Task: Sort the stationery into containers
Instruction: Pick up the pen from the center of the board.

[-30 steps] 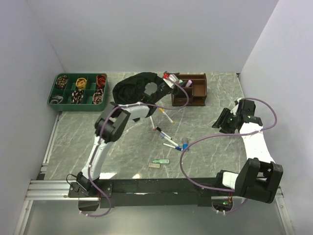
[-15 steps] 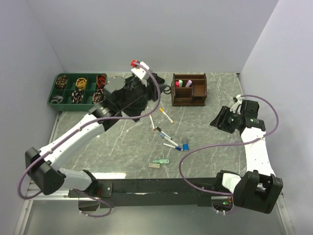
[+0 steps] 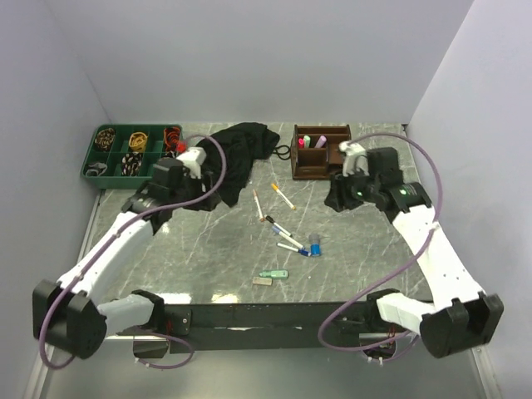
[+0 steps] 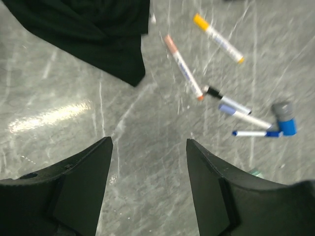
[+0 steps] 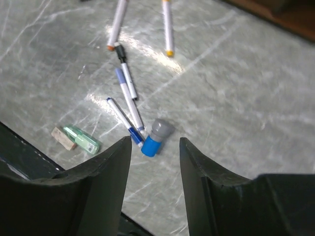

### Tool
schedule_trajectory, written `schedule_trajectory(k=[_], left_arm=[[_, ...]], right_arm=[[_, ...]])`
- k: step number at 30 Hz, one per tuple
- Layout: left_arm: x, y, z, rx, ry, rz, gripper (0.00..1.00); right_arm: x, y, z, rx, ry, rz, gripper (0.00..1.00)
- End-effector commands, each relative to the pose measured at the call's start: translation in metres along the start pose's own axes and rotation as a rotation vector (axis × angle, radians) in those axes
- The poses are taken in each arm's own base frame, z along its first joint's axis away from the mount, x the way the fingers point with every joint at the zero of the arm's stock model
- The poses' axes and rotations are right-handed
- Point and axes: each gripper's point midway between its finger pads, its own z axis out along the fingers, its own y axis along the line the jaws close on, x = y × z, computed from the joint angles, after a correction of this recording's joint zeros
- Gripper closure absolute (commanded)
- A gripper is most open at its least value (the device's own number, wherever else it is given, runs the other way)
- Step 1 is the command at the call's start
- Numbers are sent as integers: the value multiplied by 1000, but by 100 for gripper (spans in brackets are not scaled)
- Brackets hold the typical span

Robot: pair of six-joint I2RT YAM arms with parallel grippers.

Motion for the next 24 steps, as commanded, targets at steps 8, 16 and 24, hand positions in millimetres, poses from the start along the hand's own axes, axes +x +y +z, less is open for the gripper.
schedule_trajectory(k=[8, 16, 24], left_arm=[[-55, 68, -37, -48, -189, -381, 33], [-42, 87, -28, -91, -152, -389, 34], [-55, 107, -25, -123, -183, -397, 34]], right_arm=[[-18, 41, 86, -61, 155, -316, 51], [-39, 55, 136, -28, 177, -280, 51], [-28, 80, 186, -57, 288, -376, 52]])
